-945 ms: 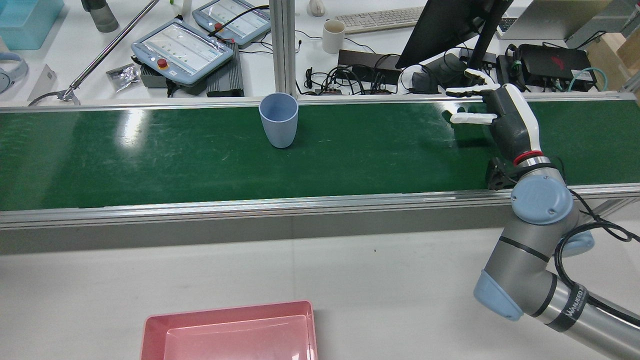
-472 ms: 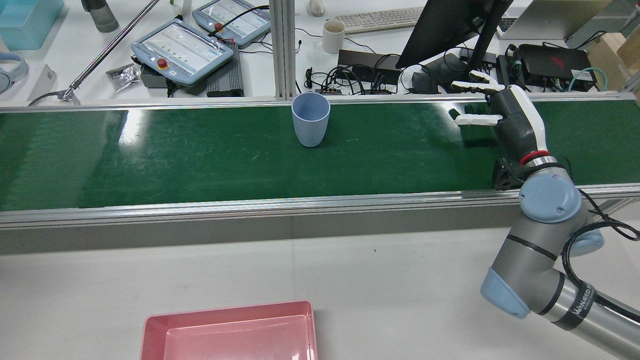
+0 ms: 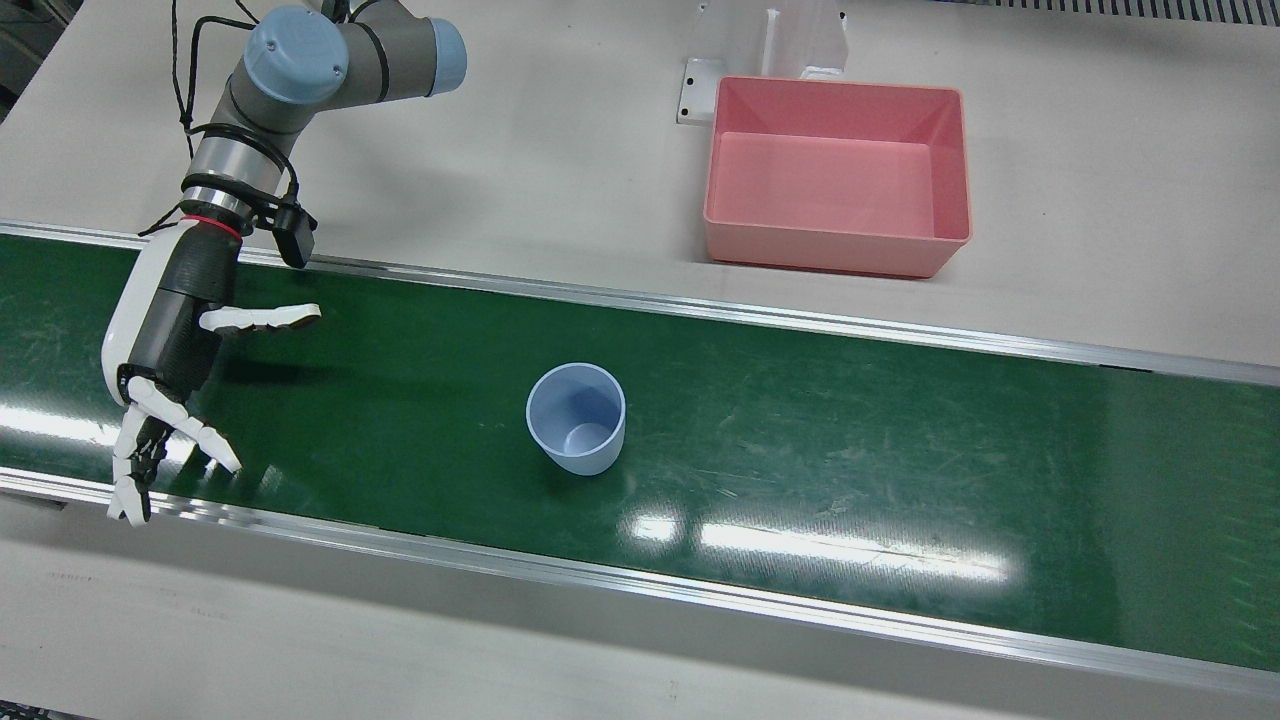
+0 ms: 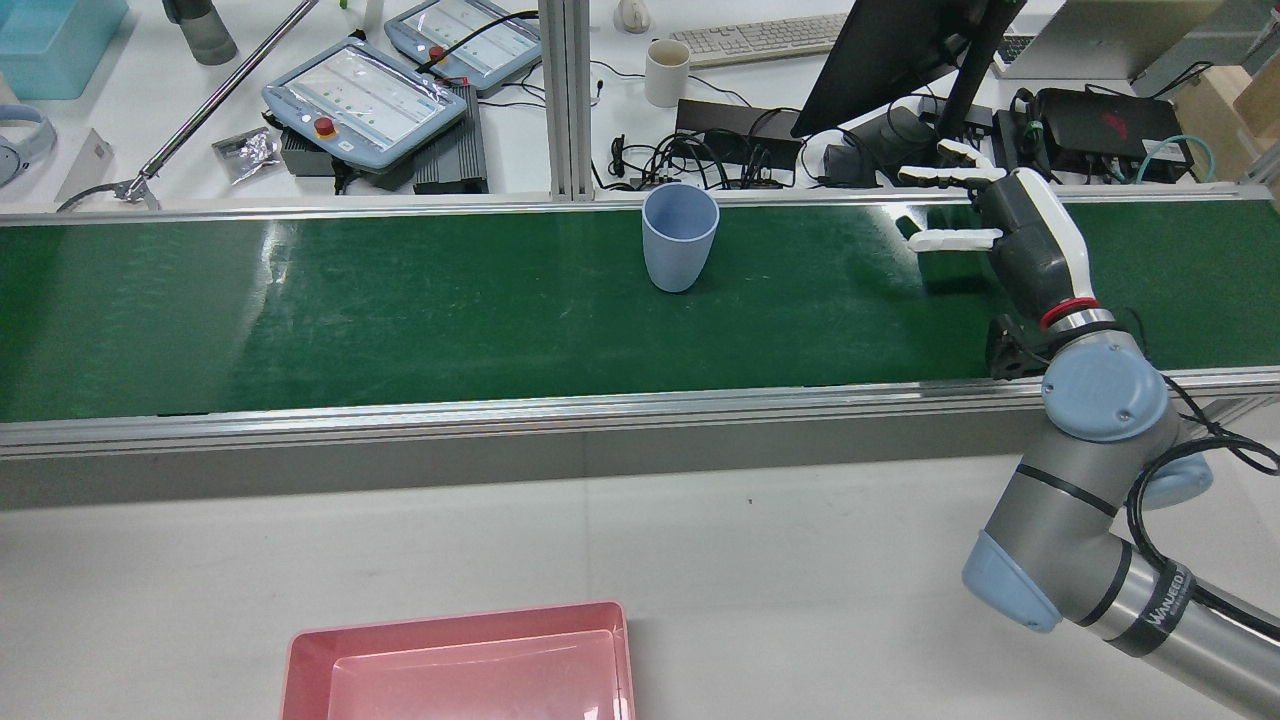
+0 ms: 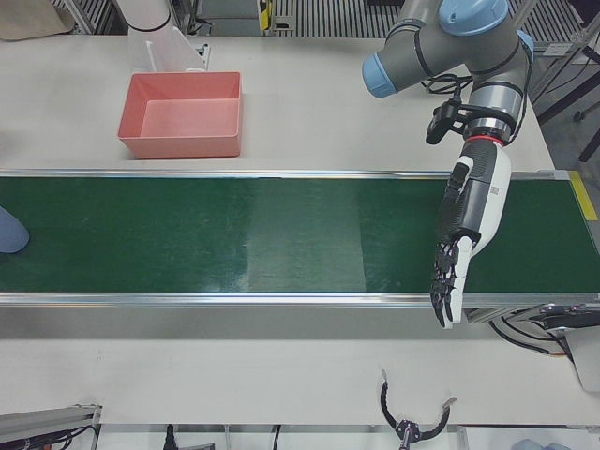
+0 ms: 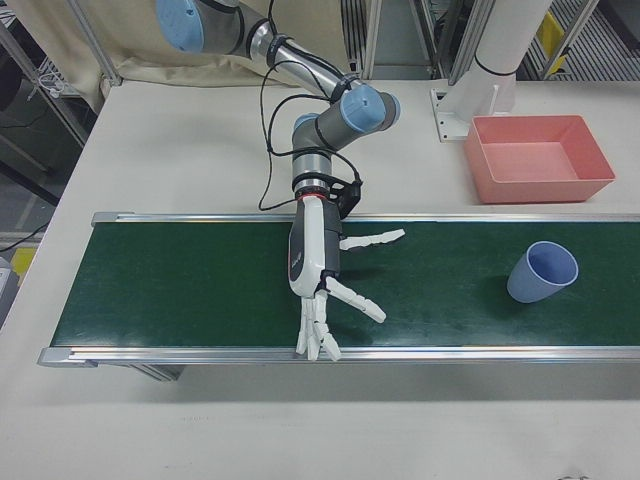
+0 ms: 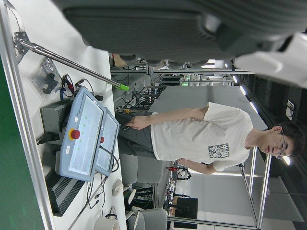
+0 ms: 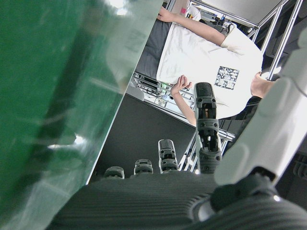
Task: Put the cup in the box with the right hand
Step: 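Hold the open right hand in the path of the approaching blue cup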
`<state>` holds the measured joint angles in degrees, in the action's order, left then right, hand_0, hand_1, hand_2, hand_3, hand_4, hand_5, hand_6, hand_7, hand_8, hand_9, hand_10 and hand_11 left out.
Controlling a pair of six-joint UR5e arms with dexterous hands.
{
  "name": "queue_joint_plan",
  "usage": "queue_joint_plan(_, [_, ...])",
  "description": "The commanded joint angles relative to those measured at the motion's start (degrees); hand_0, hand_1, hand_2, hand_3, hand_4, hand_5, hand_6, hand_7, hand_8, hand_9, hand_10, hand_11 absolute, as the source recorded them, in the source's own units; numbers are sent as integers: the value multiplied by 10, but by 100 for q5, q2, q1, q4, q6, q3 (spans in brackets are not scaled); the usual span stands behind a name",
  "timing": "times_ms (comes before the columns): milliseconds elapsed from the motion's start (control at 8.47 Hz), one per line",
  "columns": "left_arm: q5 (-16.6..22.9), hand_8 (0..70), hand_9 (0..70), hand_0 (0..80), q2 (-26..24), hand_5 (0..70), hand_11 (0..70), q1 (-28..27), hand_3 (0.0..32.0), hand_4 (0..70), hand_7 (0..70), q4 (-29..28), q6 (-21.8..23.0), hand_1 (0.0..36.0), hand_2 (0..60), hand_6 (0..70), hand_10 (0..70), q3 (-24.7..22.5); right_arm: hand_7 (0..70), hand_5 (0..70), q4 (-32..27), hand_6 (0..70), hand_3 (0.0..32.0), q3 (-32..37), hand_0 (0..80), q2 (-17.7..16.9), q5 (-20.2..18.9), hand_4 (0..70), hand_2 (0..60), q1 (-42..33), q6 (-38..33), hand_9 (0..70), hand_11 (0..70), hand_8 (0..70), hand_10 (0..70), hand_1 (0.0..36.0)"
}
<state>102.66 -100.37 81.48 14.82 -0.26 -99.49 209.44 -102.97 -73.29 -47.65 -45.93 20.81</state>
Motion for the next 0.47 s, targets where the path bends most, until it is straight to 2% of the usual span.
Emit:
queue_joint_plan(0, [0,0,0,0,0,0,0,0,0,0,0,4,0,0,0,0,0,0,211,13,0,28,62,-56,468,34,-130,345,0,-12,204,47,0,11,0,13])
queue_joint_plan(236, [0,0,0,0,0,0,0,0,0,0,0,3,0,0,0,0,0,0,209,16,0,27,84,-74,469,51,-139,300,0,-3,283,46,0,9,0,17])
queue_joint_plan(354, [0,0,0,0,0,0,0,0,0,0,0,4,0,0,0,0,0,0,209,15,0,26,82,-109,470,60,-148,304,0,-3,405,46,0,8,0,18])
